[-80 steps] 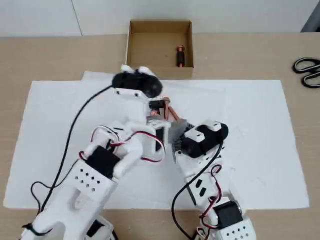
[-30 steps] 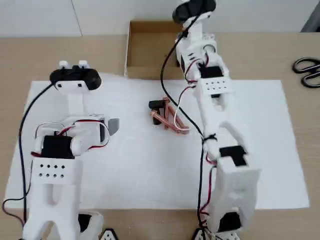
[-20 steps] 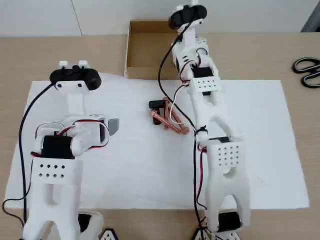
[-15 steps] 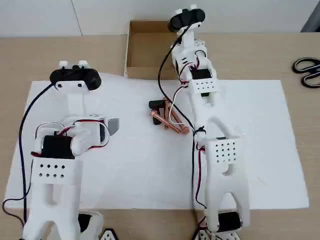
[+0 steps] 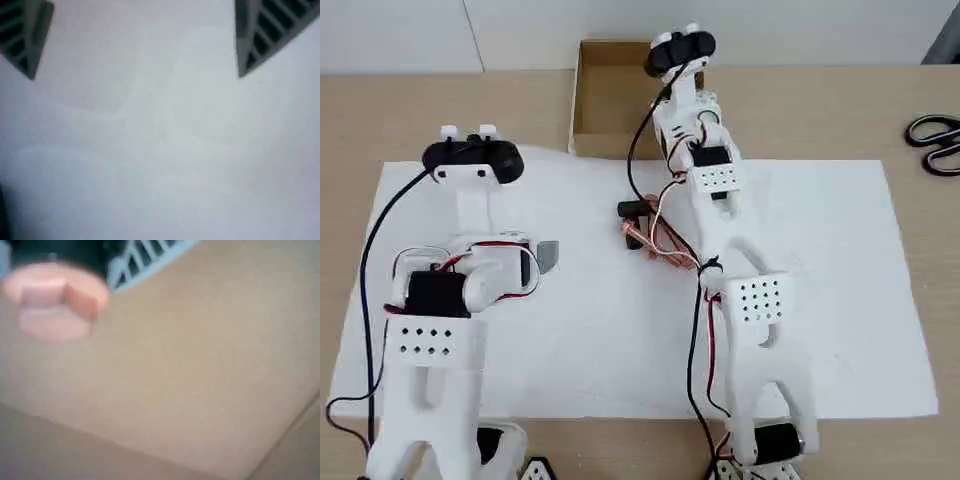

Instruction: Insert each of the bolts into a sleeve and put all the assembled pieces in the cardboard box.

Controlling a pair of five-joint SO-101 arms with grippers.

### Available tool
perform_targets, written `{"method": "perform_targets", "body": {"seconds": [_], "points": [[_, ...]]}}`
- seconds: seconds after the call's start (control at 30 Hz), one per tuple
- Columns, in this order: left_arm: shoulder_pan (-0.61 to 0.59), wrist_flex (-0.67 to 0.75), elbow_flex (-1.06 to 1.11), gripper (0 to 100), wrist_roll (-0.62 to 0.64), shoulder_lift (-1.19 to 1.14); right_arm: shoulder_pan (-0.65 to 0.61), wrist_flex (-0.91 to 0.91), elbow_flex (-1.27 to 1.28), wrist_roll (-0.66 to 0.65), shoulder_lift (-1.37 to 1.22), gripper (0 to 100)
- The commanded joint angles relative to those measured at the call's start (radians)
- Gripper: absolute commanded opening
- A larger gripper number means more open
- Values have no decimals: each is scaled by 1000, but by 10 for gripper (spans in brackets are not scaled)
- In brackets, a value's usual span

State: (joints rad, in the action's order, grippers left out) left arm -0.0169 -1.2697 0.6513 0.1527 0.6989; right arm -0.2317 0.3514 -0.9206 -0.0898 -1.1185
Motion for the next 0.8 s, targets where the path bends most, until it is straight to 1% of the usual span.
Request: {"method": "perform_targets", "body": {"seconds": [0.0,0.07,0.13,0.37,0.47,0.7,0.77], "points": [[-5,2,-5,246,-6,3,-19,-33,-80,5,19,133],[-5,2,-5,246,-6,3,-22,-33,-80,5,19,183],[-5,2,-5,246,-6,3,-22,-33,-83,5,24,207],[0,2,-5,246,-8,3,-22,2,-230,0,24,209],[0,2,-7,246,-8,3,-24,125,-351,2,24,209],[3,0,-12,246,0,-2,-24,544,-763,3,22,209],[3,0,-12,246,2,-3,-18,639,-758,2,38,209]]}}
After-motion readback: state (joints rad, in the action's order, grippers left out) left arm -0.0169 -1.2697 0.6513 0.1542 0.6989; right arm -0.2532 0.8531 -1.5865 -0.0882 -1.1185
